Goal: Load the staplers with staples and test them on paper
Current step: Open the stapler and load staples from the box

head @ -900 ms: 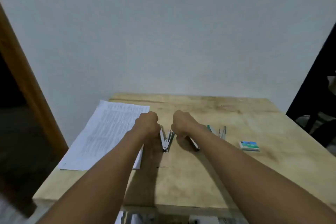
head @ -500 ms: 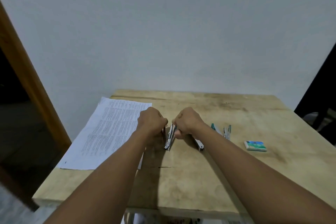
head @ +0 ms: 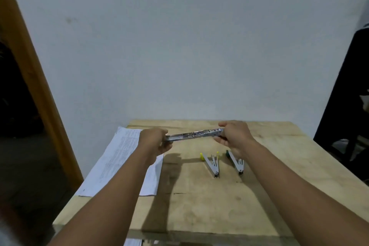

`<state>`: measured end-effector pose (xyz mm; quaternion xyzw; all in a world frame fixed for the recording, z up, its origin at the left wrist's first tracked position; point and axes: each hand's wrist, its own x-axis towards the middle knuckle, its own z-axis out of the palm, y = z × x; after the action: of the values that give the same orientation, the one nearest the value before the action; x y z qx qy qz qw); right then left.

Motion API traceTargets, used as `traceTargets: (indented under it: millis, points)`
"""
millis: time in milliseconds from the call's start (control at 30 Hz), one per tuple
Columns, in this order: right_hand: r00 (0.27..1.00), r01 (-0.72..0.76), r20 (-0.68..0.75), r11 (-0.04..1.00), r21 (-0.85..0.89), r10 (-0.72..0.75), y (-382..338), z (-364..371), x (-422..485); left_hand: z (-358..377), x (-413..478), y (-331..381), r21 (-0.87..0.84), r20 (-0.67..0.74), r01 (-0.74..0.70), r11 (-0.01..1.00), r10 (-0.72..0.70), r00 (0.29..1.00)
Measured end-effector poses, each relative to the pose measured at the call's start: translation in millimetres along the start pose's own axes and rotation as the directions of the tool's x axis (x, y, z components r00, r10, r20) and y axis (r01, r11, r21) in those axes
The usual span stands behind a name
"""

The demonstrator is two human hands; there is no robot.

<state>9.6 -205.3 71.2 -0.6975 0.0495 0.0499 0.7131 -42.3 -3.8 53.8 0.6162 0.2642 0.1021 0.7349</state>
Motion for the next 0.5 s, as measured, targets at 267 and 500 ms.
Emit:
traceTargets:
  millis: [267, 500]
  points:
    - [0.987, 0.025, 0.162, 1.000, 0.002, -0.025, -20.3, -4.3, -8.1, -7.0, -31.6, 1.5, 0.312, 0.304, -0.056, 0.948, -0.044, 0.952]
    - [0.968, 0.182, 0.208, 0.967, -0.179, -0.144, -17.4, 6.9, -10.4, 23.9, -60.0, -14.7, 0.098, 0.547, 0.210, 0.973, -0.229, 0.805]
